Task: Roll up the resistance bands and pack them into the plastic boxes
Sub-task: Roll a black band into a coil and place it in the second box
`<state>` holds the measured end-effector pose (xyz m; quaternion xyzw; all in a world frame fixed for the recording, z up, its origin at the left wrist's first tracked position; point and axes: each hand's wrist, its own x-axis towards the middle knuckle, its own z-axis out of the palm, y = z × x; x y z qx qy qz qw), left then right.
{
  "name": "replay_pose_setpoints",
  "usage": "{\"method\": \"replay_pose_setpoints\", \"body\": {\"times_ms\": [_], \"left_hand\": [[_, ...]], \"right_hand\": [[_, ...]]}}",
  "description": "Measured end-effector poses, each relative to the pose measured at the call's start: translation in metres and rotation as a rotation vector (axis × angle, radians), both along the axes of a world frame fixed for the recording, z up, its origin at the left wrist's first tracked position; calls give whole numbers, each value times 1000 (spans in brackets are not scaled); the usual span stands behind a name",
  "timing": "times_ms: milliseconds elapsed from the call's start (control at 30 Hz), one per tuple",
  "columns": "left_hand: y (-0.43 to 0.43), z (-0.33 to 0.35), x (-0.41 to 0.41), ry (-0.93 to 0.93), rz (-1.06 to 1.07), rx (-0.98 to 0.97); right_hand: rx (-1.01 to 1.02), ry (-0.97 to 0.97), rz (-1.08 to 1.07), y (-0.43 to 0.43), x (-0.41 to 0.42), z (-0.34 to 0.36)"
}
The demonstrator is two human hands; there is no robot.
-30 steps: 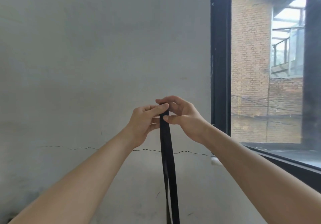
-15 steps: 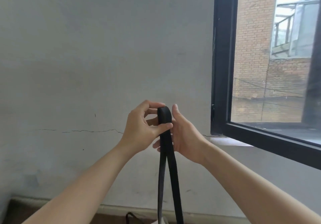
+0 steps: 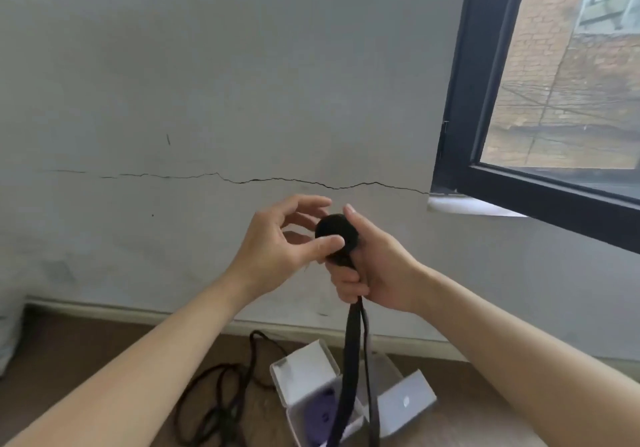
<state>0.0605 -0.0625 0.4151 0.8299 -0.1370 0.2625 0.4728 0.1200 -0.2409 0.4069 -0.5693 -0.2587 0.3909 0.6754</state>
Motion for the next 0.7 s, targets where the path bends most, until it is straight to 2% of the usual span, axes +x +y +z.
{"method": "replay_pose_setpoints", "body": {"times_ms": [67, 167, 500, 700], "left_hand": [[9, -6, 0, 139, -80, -128], [13, -19, 1, 249, -182, -171], [6, -36, 6, 336, -212, -336], [10, -42, 5, 377, -294, -337]], "right_hand": [[-5, 34, 52, -3, 4, -3], [-4, 97, 103, -2, 6, -7], [-82, 111, 178, -4, 0, -22], [-145, 82, 196, -7, 1, -28]]}}
